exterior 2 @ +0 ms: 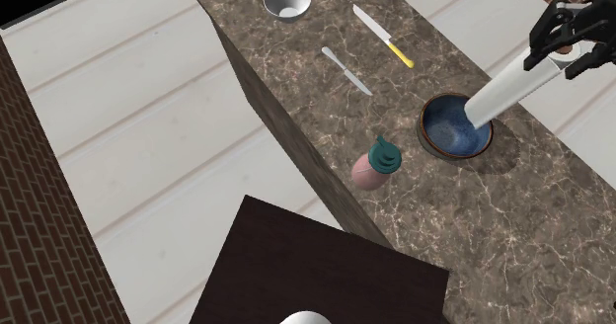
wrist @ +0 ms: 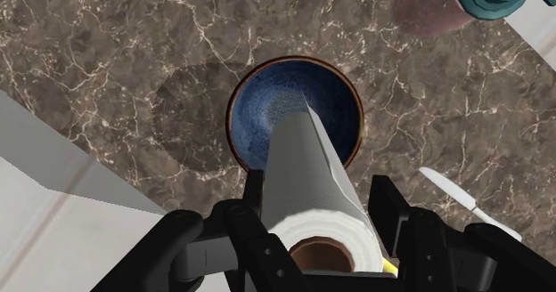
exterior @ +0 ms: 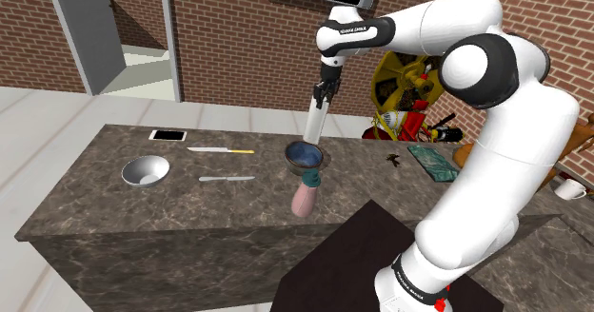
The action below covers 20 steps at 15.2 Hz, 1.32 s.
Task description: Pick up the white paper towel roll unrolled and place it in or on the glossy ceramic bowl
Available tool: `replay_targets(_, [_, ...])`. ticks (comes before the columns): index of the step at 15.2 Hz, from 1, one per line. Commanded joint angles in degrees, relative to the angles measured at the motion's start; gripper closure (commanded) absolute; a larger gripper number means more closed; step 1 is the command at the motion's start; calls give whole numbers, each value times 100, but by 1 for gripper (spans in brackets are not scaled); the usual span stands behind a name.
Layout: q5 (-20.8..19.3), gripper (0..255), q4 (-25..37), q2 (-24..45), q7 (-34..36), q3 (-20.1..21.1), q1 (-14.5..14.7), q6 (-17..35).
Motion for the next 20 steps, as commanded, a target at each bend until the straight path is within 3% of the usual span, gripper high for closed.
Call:
replay_targets(1, [-4,255,-118,38,14,1,3,160])
replay_targets(15, [-36,255,-724,401,71,-7,1,1127])
replay_targets(20, [-38,255,-748,426,75,-7,1,1176])
